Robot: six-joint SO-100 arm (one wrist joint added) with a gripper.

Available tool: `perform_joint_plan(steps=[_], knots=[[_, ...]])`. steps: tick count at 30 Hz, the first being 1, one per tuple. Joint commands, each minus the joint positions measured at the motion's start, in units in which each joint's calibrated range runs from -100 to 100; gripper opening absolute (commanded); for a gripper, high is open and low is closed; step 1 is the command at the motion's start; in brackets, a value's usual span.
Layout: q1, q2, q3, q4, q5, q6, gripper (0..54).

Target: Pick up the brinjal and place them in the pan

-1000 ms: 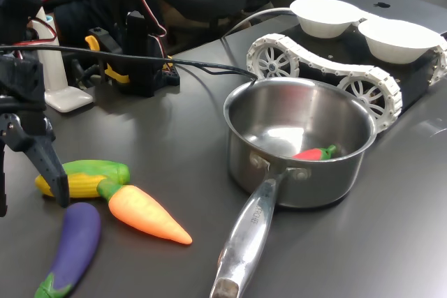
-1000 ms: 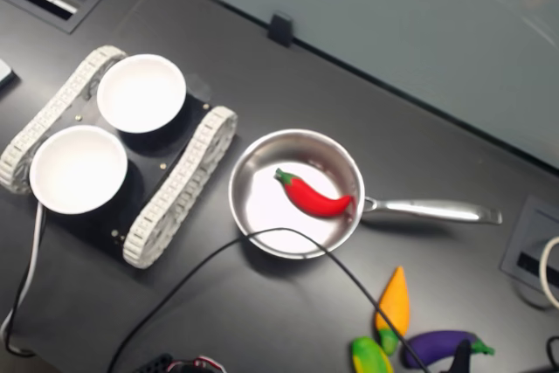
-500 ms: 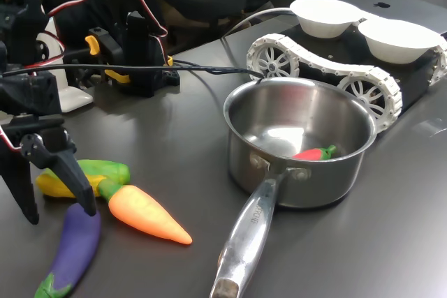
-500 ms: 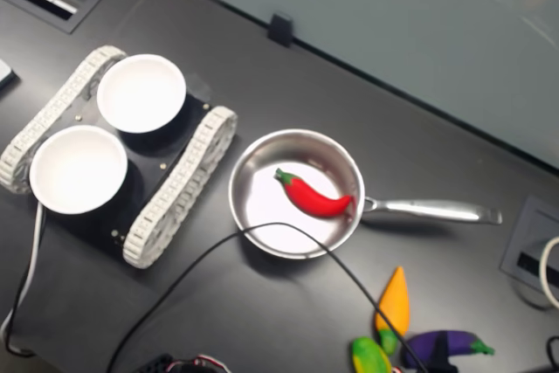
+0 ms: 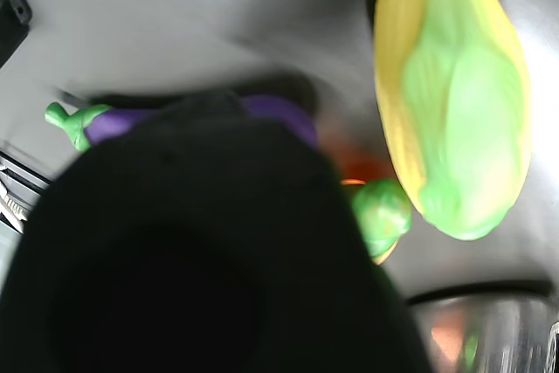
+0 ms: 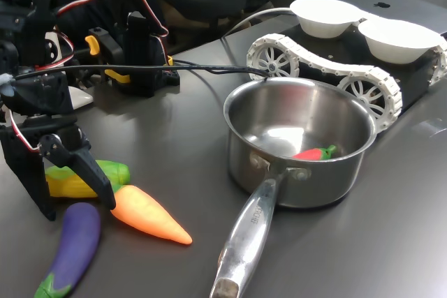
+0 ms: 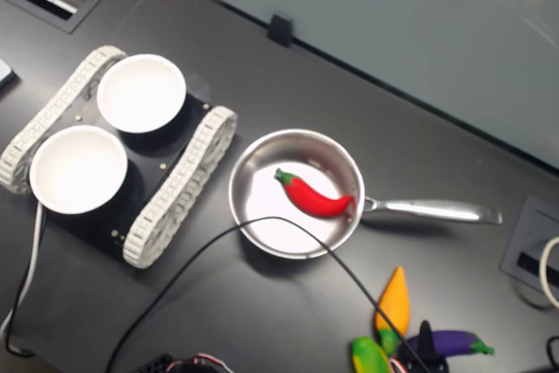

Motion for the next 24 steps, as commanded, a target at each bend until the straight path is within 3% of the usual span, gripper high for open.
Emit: perform_joint_plan(steps=[1,24], knots=[[0.4,-1.4,-2.5,-1.9,0.4,-0.6,36.2],[1.2,4.0,-5.2,-6.9,-0.2,1.1,33.6]])
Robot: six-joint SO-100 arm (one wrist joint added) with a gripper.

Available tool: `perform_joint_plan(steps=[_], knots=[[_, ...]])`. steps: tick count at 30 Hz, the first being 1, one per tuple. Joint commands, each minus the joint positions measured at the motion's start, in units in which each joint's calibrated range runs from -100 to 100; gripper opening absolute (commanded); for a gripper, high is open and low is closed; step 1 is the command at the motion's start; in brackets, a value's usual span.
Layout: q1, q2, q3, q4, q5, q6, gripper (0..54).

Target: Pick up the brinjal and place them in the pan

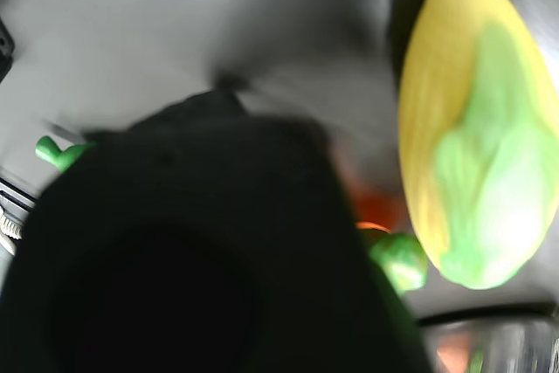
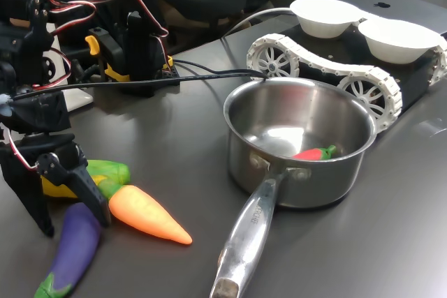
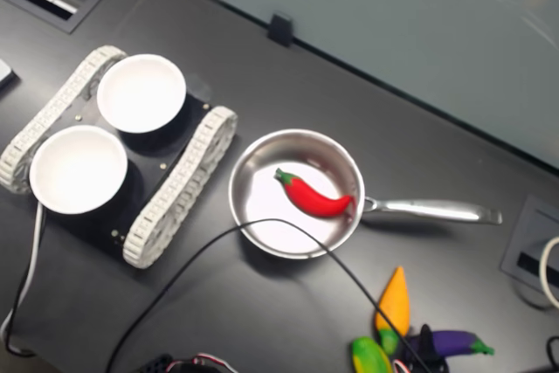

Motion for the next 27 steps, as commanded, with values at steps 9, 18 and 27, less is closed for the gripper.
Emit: perform_joint_plan(steps=[9,18,27], knots=[[-0.4,2.2,-7.2,-3.0,-0.5,2.4,30.9],[-1.8,2.7,-6.6,-3.0,0.0,4.1,26.5],[-2.3,2.9,-5.8,-3.9,0.2,5.0,17.0]])
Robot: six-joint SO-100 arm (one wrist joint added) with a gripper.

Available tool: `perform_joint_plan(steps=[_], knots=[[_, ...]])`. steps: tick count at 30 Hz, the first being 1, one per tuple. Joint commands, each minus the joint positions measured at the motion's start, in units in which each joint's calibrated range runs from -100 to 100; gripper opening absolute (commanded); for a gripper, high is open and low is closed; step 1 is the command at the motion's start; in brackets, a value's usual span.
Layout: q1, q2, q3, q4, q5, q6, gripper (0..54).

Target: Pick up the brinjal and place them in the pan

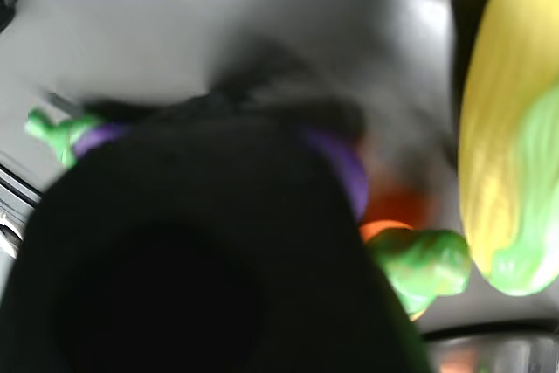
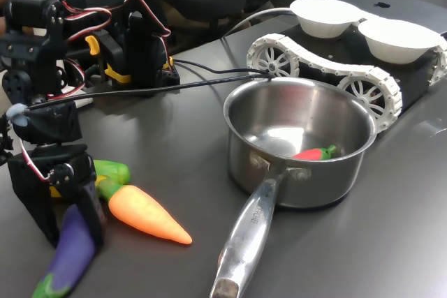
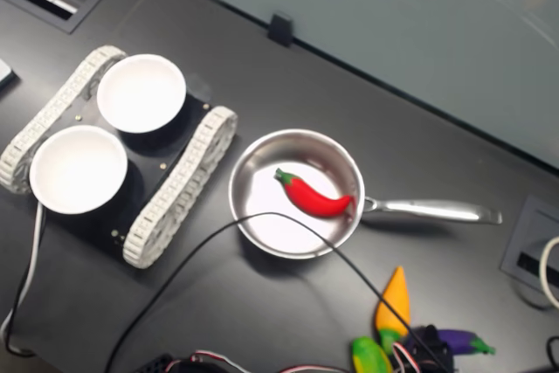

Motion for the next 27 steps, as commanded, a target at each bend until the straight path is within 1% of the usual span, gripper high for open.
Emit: perform_joint_plan(steps=[1,6,8,10,12,15,18,20,24,27], knots=[[0.3,-0.6,-1.8,-2.5,0.5,1.8,14.9],[0.5,-1.1,-1.1,-2.9,1.3,1.9,6.9],[0.4,-1.5,-0.4,-3.3,1.5,2.1,2.6],[0.4,-2.1,0.9,-4.7,1.4,2.1,0.7],[1.1,-2.5,2.1,-6.3,1.0,1.6,0.7],[2.4,-3.1,2.9,-7.5,0.7,-0.5,0.7],[3.0,-4.0,3.0,-8.2,-1.3,-2.2,0.7],[3.2,-5.4,3.7,-8.4,-2.5,-3.0,0.7],[4.2,-10.5,9.2,-9.9,-3.0,-5.1,0.7],[4.4,-12.1,9.2,-9.9,-4.8,-6.2,0.7]])
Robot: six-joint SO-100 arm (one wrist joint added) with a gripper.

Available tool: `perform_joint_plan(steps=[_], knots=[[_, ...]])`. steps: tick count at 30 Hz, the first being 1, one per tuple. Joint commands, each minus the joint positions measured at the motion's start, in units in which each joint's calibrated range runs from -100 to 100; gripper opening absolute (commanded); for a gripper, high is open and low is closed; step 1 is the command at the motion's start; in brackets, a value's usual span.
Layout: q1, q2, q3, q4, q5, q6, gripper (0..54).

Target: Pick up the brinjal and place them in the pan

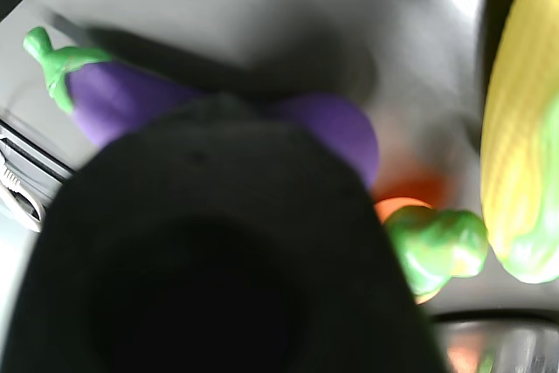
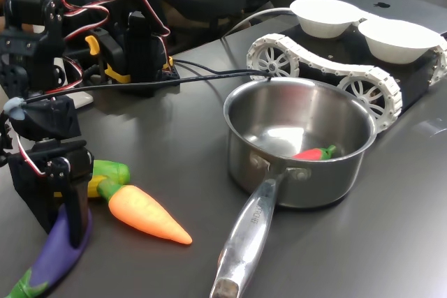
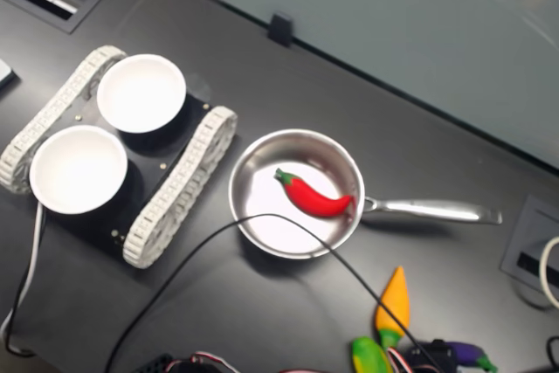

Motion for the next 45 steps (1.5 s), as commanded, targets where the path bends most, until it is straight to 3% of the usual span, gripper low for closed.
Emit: perform_joint_plan(steps=[1,6,12,20,45], knots=[[2.7,-6.7,-1.4,-3.0,-2.6,-1.1,0.7],[2.0,-7.8,-4.2,-1.8,-6.1,-1.8,0.7],[2.2,-8.3,-10.5,4.1,-8.1,-4.1,0.7],[0.8,-10.9,-16.8,8.4,-12.5,-5.6,0.6],[-4.0,-27.1,-14.1,8.5,-29.3,-6.6,0.5]])
